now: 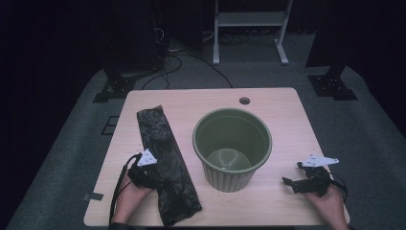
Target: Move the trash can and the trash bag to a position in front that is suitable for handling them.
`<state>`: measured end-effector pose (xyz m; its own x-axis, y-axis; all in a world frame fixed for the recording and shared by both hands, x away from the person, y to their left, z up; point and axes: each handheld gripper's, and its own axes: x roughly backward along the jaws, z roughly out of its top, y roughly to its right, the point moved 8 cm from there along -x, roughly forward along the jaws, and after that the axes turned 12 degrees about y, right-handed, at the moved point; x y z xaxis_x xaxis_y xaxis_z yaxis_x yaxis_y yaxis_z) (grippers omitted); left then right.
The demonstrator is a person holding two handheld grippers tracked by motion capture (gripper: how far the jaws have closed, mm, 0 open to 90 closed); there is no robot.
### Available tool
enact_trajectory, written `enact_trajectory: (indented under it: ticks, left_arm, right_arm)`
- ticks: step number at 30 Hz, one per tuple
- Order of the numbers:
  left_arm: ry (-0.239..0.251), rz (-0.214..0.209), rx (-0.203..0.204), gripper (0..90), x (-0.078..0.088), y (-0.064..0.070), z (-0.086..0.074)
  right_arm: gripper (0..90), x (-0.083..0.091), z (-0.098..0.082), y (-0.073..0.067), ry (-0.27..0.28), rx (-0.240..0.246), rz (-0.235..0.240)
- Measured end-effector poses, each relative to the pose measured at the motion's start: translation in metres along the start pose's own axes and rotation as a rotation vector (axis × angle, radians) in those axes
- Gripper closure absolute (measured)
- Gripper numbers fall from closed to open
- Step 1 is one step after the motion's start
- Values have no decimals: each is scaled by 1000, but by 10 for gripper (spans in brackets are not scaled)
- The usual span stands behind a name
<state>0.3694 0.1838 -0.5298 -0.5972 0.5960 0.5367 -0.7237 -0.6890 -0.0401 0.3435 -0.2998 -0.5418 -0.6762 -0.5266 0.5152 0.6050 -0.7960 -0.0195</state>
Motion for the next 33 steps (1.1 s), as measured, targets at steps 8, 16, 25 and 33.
enact_trajectory:
  ticks: [8, 16, 25, 33]
  left_arm:
    - [-20, 5, 17, 6, -20, -5, 4]
    - [-3, -4, 27, 60, -19, -8, 5]
    - [18, -28, 12, 393, -15, -4, 9]
    - [27, -84, 1, 755, -13, 2, 10]
  right_arm:
    - [98, 0, 0, 0, -2, 3, -6]
    - [97, 0, 0, 0, -2, 2, -9]
    - [98, 0, 0, 0, -2, 3, -9]
    - [98, 0, 0, 0, -2, 3, -8]
